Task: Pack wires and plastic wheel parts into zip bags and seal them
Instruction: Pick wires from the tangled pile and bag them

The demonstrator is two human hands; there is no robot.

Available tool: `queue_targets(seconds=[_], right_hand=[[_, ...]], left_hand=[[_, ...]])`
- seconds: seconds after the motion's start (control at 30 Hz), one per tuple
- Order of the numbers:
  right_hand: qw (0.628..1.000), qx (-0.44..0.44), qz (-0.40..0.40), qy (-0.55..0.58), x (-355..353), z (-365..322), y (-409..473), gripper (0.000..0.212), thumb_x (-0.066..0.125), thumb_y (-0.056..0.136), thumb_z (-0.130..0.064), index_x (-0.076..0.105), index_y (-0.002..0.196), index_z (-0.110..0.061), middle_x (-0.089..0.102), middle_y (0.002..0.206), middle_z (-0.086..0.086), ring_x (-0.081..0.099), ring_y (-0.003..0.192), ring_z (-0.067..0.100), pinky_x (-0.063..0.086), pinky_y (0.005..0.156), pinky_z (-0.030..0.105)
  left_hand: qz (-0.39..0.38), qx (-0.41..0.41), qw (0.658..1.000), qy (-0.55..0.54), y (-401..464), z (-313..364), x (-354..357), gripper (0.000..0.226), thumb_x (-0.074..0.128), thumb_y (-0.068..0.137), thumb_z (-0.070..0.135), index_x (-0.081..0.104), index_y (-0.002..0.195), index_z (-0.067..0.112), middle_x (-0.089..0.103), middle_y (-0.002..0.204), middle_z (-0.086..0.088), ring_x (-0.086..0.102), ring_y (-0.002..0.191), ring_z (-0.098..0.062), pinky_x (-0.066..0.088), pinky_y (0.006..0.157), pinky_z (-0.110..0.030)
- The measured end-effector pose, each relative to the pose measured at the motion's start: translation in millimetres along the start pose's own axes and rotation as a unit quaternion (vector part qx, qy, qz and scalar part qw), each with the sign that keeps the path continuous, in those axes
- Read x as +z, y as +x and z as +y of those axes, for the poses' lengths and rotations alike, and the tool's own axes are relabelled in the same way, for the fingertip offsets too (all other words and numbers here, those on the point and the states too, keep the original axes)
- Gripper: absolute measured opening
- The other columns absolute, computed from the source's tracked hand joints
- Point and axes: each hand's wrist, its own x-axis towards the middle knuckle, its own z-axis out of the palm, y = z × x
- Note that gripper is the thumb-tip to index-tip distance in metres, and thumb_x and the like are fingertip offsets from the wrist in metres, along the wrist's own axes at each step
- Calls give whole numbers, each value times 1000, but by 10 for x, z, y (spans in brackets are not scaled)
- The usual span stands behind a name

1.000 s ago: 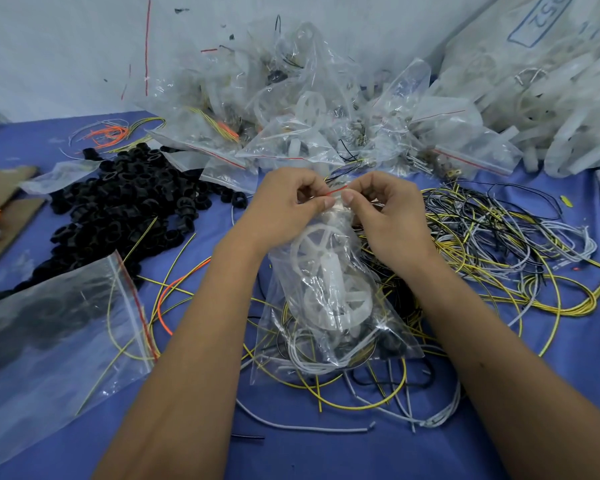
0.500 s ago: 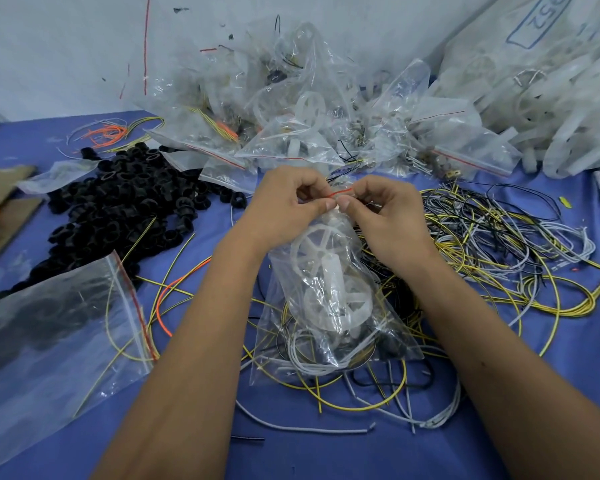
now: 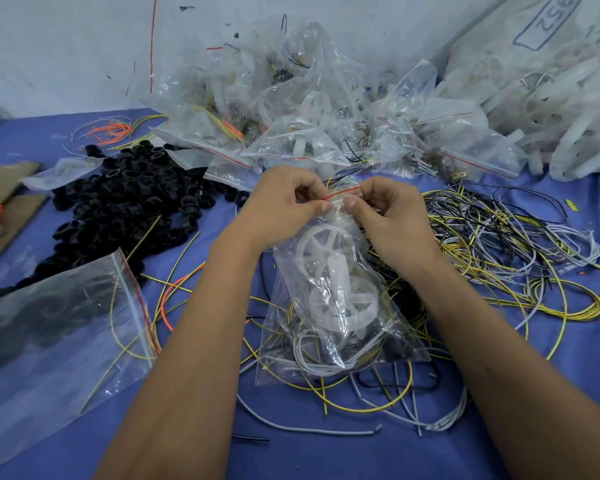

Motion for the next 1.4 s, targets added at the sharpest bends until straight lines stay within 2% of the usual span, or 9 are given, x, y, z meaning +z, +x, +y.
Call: queue_targets(seconds=[0.1, 0.27, 0.4, 0.53, 0.77, 0.93, 1.03, 1.27, 1.4], right_hand=[[1000, 2, -14, 10, 12, -4, -6, 4, 73, 92, -10, 76, 93, -11, 77, 87, 6, 72, 83, 30, 59, 77, 47], [999, -4, -12, 31, 0, -19, -11, 11, 72, 91, -7, 76, 89, -17, 76, 81, 1, 68, 72, 10, 56, 70, 31], [999, 6, -12, 37, 4, -19, -19, 7, 73, 91, -6, 77, 91, -12, 77, 81, 7, 68, 72, 12, 56, 71, 35], [1000, -1, -4, 29, 12, -32, -23, 11, 74, 90, -9, 77, 87, -19, 76, 78, 2, 67, 71, 11, 55, 69, 34], [1000, -3, 27, 1, 1, -19, -7, 11, 73, 91, -12, 73, 86, -21, 76, 80, 3, 71, 75, 22, 58, 71, 45], [1000, 0, 3, 17, -1, -48, -22, 10, 75, 90, -12, 78, 90, -22, 78, 84, -4, 75, 80, 14, 60, 75, 33], [1000, 9, -4, 27, -3, -54, -25, 10, 76, 89, -10, 79, 91, -20, 79, 84, -3, 76, 81, 15, 61, 78, 36], [999, 19, -14, 38, -13, -68, -31, 8, 77, 88, -6, 79, 93, -11, 79, 83, 4, 76, 81, 25, 62, 79, 44], [999, 20, -26, 34, -4, -57, -39, 8, 76, 88, -5, 79, 95, -7, 79, 83, 5, 76, 82, 24, 62, 80, 45]], left_hand=[[-6, 9, 1000, -3, 10, 16, 13, 12, 80, 85, 4, 74, 81, 14, 66, 69, 4, 58, 65, -7, 50, 69, -26], [2, 20, 1000, -2, 16, 29, 48, 14, 80, 85, 9, 73, 80, 20, 66, 70, 5, 58, 66, -6, 49, 68, -24], [-6, 24, 1000, -2, 19, 28, 59, 18, 80, 85, 8, 71, 79, 22, 64, 70, 8, 56, 66, -4, 47, 67, -22], [-3, 19, 1000, 3, 34, 31, 64, 12, 80, 86, 15, 71, 79, 19, 62, 71, 8, 54, 67, -7, 47, 70, -28], [15, 0, 1000, 4, 7, -17, 26, 18, 82, 85, 10, 72, 76, 23, 65, 61, 15, 57, 61, 0, 48, 66, -19], [19, 8, 1000, 9, 16, 27, 42, 15, 86, 81, 14, 75, 74, 22, 65, 63, 14, 54, 59, 2, 44, 62, -16], [6, 9, 1000, -1, 9, 13, 26, 10, 85, 81, 12, 77, 78, 17, 66, 64, 13, 54, 60, 2, 44, 62, -15], [-3, 33, 999, -12, 1, -14, 25, 13, 84, 81, 7, 76, 82, 18, 67, 70, 10, 60, 68, -2, 52, 72, -27], [-19, 36, 999, -15, 4, -11, 17, 27, 82, 80, 2, 71, 74, 26, 66, 71, 6, 61, 71, -8, 54, 74, -36]])
